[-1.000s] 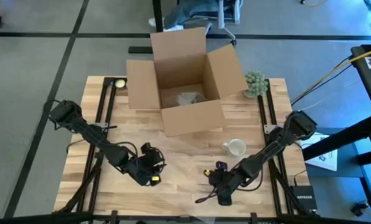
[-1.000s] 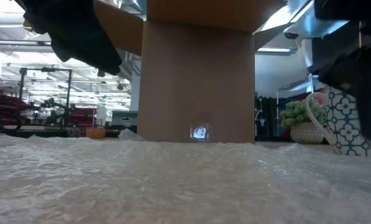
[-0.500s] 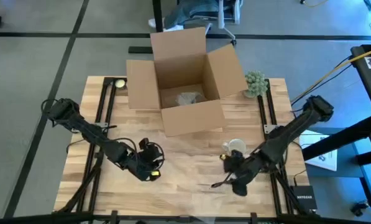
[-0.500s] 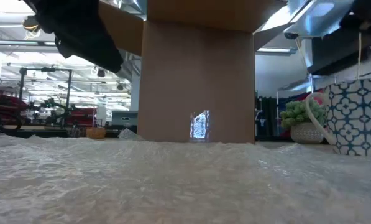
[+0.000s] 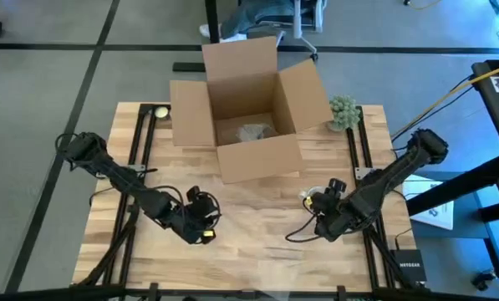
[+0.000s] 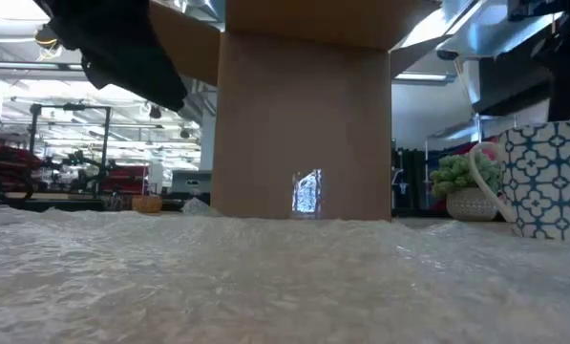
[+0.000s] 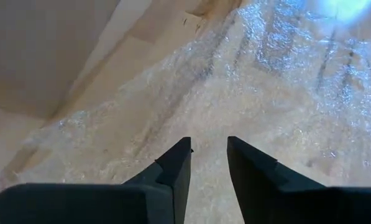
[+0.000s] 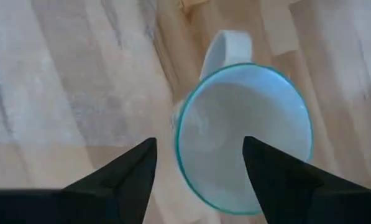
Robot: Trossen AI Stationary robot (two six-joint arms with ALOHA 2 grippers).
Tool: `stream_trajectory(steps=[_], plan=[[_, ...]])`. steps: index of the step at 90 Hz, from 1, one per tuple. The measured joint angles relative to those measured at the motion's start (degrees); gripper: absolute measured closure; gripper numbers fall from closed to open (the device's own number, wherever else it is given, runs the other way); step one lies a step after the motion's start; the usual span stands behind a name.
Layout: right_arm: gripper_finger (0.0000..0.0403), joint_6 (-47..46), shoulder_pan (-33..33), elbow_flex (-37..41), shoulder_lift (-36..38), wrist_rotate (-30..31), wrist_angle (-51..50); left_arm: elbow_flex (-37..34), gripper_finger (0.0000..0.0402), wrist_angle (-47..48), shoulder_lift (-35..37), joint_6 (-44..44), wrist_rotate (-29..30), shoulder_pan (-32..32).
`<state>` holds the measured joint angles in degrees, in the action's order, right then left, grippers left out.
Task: Wrap mug
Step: Wrap the white patterned mug with the transparent bubble wrap
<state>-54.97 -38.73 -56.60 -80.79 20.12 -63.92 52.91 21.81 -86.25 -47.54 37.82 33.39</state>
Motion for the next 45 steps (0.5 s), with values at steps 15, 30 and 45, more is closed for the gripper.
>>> stream_trajectory(steps=[15,30,45], plan=[[0.0179,6.0,3.1,0.0,-4.9,-4.7,1.0,-0.9,0.0314,-0.5,0.0,-0.5,0.1,-0.1],[0.0219,10.3,6.3,0.1,-8.2,-9.4,2.6,-1.0,0.0314,-0.2,0.0,-0.7,0.1,0.1],[0.0308,12.3,7.6,0.1,-8.4,-10.3,2.7,-1.0,0.0314,-0.2,0.0,-0.7,0.1,0.3]])
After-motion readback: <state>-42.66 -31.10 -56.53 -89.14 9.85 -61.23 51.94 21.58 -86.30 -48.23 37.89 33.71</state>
